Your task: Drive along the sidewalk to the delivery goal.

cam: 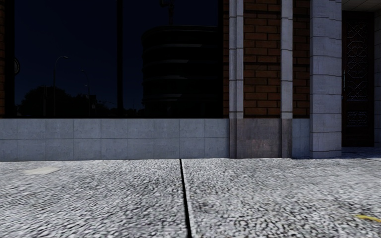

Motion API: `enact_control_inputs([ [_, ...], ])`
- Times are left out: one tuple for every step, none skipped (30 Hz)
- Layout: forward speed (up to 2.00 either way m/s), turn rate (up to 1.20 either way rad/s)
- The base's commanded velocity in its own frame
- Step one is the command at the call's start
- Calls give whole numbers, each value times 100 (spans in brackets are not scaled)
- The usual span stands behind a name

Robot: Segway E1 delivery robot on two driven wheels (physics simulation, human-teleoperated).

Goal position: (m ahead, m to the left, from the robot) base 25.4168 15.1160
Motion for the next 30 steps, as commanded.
enact_control_inputs([
  [0, 0],
  [0, 0],
  [0, 0],
  [0, 0],
  [0, 0],
  [0, 0],
  [0, 0],
  [0, 0],
  [0, 0],
  [0, 0],
  [0, 0],
  [0, 0],
  [0, 0],
  [0, 0],
  [0, 0],
  [0, 0],
  [0, 0],
  [0, 0],
  [0, 0],
  [0, 0],
  [0, 0],
  [0, 0],
  [0, 0],
  [0, 0],
  [0, 0],
  [0, 0],
  [0, 0],
  [0, 0],
  [0, 0],
  [0, 0],
])
